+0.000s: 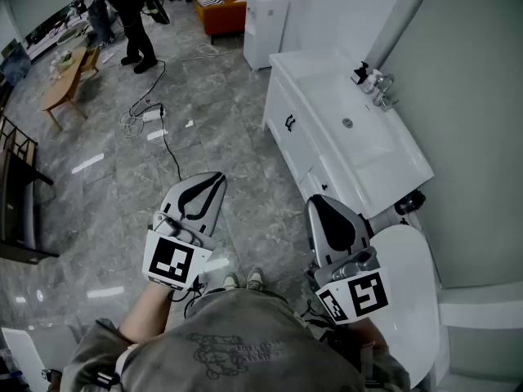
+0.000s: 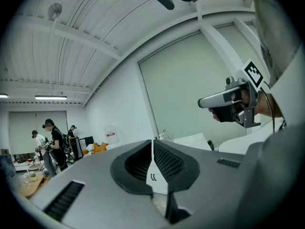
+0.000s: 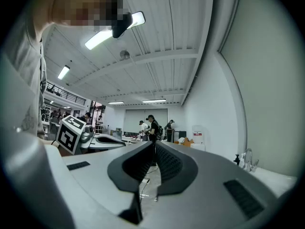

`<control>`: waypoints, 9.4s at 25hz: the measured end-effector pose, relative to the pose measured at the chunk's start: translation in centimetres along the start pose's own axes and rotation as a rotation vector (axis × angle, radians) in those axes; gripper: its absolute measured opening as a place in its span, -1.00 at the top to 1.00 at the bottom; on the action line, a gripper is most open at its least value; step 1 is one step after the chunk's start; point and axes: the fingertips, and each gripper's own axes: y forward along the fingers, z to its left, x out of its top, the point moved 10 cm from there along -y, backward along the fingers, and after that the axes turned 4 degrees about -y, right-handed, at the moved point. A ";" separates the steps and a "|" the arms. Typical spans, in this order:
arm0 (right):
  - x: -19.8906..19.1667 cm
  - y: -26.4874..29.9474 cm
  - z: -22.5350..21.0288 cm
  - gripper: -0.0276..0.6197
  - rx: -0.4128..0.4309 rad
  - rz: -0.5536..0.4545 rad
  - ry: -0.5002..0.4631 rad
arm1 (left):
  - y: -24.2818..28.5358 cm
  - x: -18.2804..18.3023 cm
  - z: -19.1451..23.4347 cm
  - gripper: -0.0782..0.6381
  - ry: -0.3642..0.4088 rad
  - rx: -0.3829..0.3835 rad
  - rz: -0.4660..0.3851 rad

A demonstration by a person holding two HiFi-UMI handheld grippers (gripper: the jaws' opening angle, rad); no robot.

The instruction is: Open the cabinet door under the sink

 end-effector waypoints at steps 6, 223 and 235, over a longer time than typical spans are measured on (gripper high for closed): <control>-0.2 -0.3 -0.8 0.80 -0.020 -0.016 0.016 | 0.3 0.2 -0.4 0.71 0.011 0.000 -0.001; -63.8 26.3 -13.6 0.48 -0.248 1.137 0.449 | 41.9 -56.3 2.7 0.71 -0.336 -0.508 0.973; -56.8 24.7 -15.7 0.51 -0.263 1.111 0.407 | 42.3 -50.8 4.6 0.71 -0.294 -0.464 0.926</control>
